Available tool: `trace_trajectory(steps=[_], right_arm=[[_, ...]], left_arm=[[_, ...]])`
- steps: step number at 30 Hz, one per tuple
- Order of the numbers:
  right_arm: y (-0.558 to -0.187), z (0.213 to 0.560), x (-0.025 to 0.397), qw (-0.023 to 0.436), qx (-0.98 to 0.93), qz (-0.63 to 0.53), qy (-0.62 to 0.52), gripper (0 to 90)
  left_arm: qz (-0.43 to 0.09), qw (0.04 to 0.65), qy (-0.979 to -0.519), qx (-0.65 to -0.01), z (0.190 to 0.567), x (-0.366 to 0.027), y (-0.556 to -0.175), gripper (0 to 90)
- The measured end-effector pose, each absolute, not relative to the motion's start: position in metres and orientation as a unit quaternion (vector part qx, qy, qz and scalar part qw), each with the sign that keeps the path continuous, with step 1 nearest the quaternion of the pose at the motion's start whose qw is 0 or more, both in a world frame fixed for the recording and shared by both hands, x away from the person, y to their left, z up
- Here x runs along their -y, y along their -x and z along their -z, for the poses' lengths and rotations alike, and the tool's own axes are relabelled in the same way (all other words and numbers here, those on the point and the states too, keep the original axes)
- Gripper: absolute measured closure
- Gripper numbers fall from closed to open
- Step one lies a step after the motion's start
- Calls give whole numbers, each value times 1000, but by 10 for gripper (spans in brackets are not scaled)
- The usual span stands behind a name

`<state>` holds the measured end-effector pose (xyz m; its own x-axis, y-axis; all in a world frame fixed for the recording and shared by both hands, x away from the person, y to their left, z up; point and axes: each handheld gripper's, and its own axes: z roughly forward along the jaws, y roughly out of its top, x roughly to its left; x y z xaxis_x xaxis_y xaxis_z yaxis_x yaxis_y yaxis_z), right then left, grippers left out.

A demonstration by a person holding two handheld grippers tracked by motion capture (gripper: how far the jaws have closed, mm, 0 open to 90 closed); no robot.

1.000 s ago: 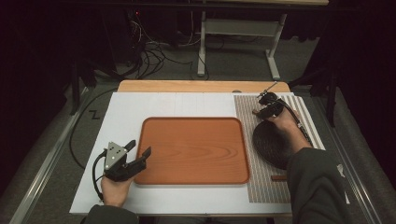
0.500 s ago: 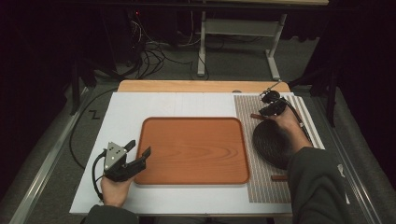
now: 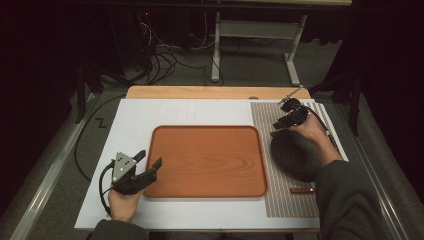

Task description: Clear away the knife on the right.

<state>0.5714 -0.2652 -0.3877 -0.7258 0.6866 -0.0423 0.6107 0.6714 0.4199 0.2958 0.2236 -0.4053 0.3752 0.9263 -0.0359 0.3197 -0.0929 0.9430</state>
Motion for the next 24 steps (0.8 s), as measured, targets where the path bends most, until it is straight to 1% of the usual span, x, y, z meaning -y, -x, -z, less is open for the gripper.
trace_trajectory(steps=[1,3,6,7,13,18,20,23,24], right_arm=[[-571,389,264,91,-913,-190,-351,577],[-570,390,261,90,-915,-185,-348,546],[-569,391,258,87,-917,-185,-342,532],[-568,392,254,87,-920,-186,-335,509],[-564,391,245,79,-930,-170,-316,452],[-564,393,240,94,-938,-132,-305,446],[-568,394,240,120,-936,-117,-309,476],[-574,396,245,121,-926,-117,-338,478],[-576,396,247,128,-923,-117,-343,485]], left_arm=[[-311,487,-671,-464,405,-223,-296,372],[-311,487,-672,-464,405,-223,-296,372],[-313,485,-672,-464,405,-223,-296,372],[-313,485,-672,-464,405,-223,-296,372],[-309,486,-674,-463,406,-222,-297,372],[-309,485,-675,-462,406,-221,-297,372],[-309,486,-674,-463,406,-222,-297,372],[-311,485,-673,-464,406,-223,-297,372],[-311,485,-673,-464,406,-223,-297,372]])
